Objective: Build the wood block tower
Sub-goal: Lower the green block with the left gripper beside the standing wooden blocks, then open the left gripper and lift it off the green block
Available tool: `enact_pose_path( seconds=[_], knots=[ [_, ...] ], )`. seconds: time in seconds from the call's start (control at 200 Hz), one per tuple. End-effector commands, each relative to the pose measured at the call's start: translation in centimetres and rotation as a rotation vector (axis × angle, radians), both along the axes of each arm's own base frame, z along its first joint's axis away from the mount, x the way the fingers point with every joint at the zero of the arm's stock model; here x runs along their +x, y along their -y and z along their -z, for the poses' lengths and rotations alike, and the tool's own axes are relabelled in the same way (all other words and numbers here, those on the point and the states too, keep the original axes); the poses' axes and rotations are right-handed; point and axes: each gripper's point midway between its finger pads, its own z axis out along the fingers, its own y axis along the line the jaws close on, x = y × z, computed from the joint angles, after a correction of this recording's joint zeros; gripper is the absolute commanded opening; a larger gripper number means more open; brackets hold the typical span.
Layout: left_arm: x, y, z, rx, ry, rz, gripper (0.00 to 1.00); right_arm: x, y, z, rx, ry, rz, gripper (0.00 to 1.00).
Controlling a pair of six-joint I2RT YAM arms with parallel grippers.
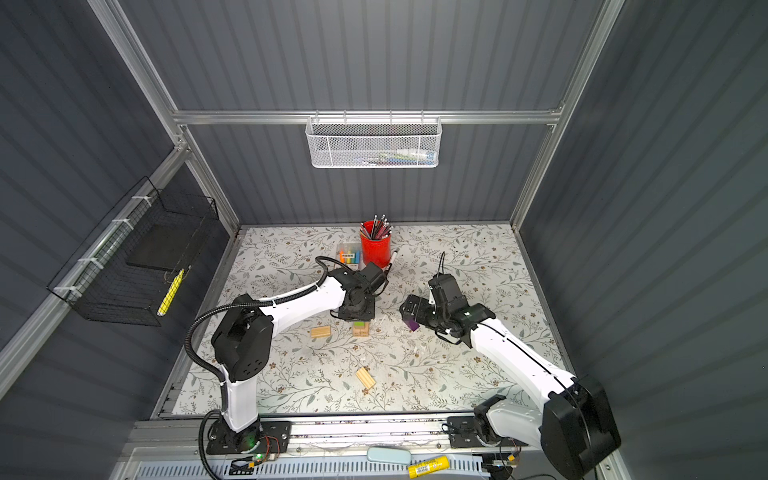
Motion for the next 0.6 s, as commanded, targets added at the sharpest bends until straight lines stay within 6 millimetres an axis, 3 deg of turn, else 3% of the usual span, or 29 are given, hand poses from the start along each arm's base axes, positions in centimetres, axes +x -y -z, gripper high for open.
enact_pose_path(
  seconds=[0.0,0.38,0.595],
  knots=[
    [-0.2,-0.1,0.9,0.035,-0.018,-0.009,0.34,0.1,0.1,-0.4,0.009,0.009,0.005,0.99],
    [0.0,-0.1,0.4,0.036,-0.011,0.001,0.36,0.0,0.1,-0.5,0.012,0.012,0.002,0.99],
    [0.4,0.3,-1.5,0.004,0.025,0.011,0.47,0.0,-0.3,-1.3,0.01,0.032,-0.038,0.99]
  ],
)
